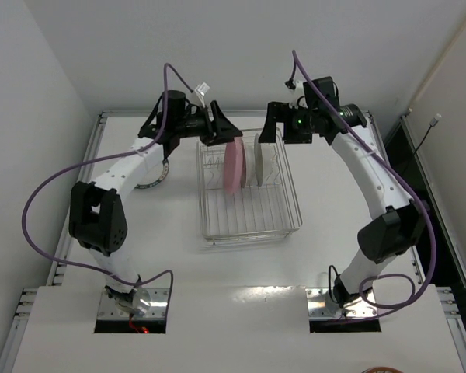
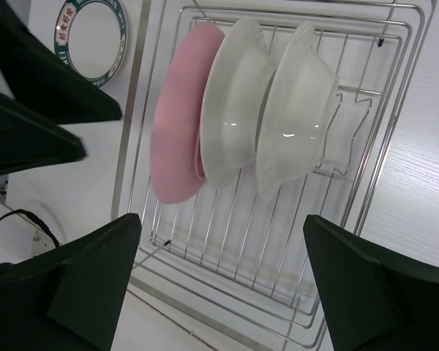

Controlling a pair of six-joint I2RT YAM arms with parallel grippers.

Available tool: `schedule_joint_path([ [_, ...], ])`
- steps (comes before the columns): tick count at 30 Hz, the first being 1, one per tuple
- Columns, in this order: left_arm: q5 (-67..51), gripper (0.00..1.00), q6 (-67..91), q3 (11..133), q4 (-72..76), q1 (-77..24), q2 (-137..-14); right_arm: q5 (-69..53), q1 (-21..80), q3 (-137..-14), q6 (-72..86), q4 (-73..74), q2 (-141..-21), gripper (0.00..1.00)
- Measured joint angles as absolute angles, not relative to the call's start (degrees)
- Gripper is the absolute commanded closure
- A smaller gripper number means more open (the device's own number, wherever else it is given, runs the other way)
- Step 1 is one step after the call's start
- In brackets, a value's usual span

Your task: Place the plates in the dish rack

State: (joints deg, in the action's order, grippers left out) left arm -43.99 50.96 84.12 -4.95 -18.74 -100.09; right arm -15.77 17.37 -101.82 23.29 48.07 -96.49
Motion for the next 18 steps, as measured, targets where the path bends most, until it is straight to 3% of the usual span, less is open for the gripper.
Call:
schedule_joint_path([
  [5,-38.76,0.47,44.34,94.35,-13.02,-18.74,-99.72,-17.19,17.37,-101.82,23.79,47.88,-98.15,0.08],
  [8,-27.38,0.46,38.65,99.98,-22.04,-18.83,-98.63,-18.0,17.37,-101.91,23.99,47.68,-99.26,0.08],
  [9,-22.68,0.35,37.12,100.88,-24.36,-18.83,-97.95,-18.28,17.37,-101.93,24.03,47.57,-99.57,0.08],
  [14,3.86,0.13,33.1,99.15,-35.57,-18.81,-94.11,-19.57,17.37,-102.5,24.27,47.09,-101.23,0.07],
  [15,7.92,0.0,32.8,97.32,-37.23,-18.81,-93.62,-19.77,17.37,-102.59,24.32,46.94,-101.38,0.0],
  [18,15.73,0.0,32.03,91.96,-41.12,-18.76,-93.91,-20.23,17.37,-103.2,24.47,46.72,-101.84,0.0],
])
